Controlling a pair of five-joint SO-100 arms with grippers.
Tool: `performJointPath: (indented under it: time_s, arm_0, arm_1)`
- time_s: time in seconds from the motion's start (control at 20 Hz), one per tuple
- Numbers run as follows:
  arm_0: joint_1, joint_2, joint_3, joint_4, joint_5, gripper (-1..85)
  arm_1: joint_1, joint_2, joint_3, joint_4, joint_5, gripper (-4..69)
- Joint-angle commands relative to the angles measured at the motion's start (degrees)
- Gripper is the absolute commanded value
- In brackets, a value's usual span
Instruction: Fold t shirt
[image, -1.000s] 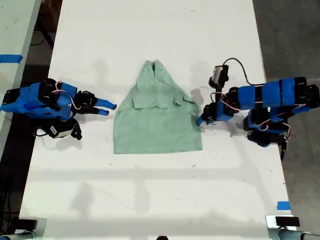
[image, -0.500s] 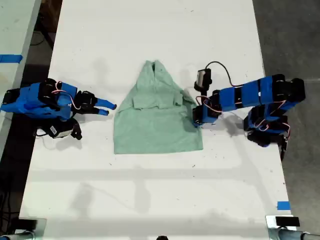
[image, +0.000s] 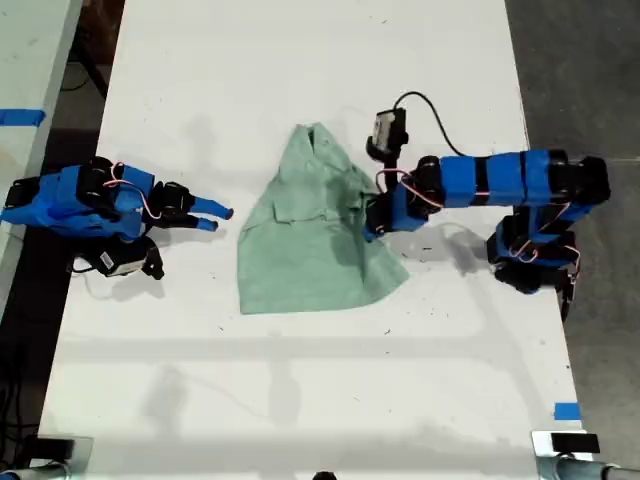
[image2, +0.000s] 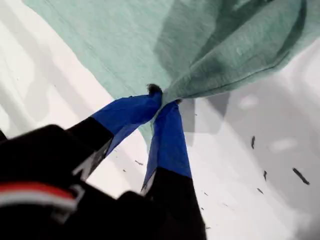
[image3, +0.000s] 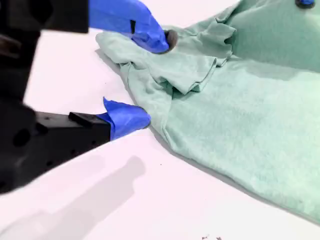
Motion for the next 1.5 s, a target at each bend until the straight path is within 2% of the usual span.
performJointPath:
  time_s: [0.0,0.15,0.4,0.45,0.55,0.75,0.9,1.1,1.15,1.2,1.45]
  arm_0:
    - [-1.1,0.3,0.4,-1.0,0.5,20.0]
    - [-1.1,0.3,0.4,-1.0,0.5,20.0]
    - [-1.1,0.3,0.4,-1.0,0.5,20.0]
    - [-1.1,0.3,0.4,-1.0,0.5,20.0]
    - [-1.1,0.3,0.4,-1.0,0.5,20.0]
    - [-1.1,0.3,0.4,-1.0,0.5,20.0]
    - [-1.1,0.3,0.4,-1.0,0.5,20.0]
    - [-1.1,0.3,0.4,-1.0,0.5,20.0]
    - [-1.1,0.3,0.4,-1.0,0.5,20.0]
    - [-1.1,0.3,0.4,-1.0,0.5,20.0]
    - [-1.1,0.3,0.4,-1.0,0.5,20.0]
  arm_1:
    - [-3.1,-11.3,-17.1,2.1,-2.1,-1.8]
    - [-4.0,-27.6,-34.4,5.1,-3.7,-1.8]
    - [-4.5,-34.9,-37.2,0.5,-4.4,-0.2]
    - [-4.7,-35.0,-37.2,0.0,-4.8,3.0]
    - [-5.2,-34.2,-37.2,-0.5,-5.0,16.4]
    - [-6.0,-29.7,-37.2,-0.7,-5.7,21.5]
    - [-5.8,-21.8,-35.3,4.1,-4.6,21.5]
    - [-3.5,0.2,-20.2,11.6,-1.3,20.4]
    - [-2.5,7.0,-13.4,11.4,-0.7,13.0]
    - [-1.2,14.6,-5.2,10.6,0.4,1.5]
    - [1.0,60.1,43.7,-1.6,6.2,1.2]
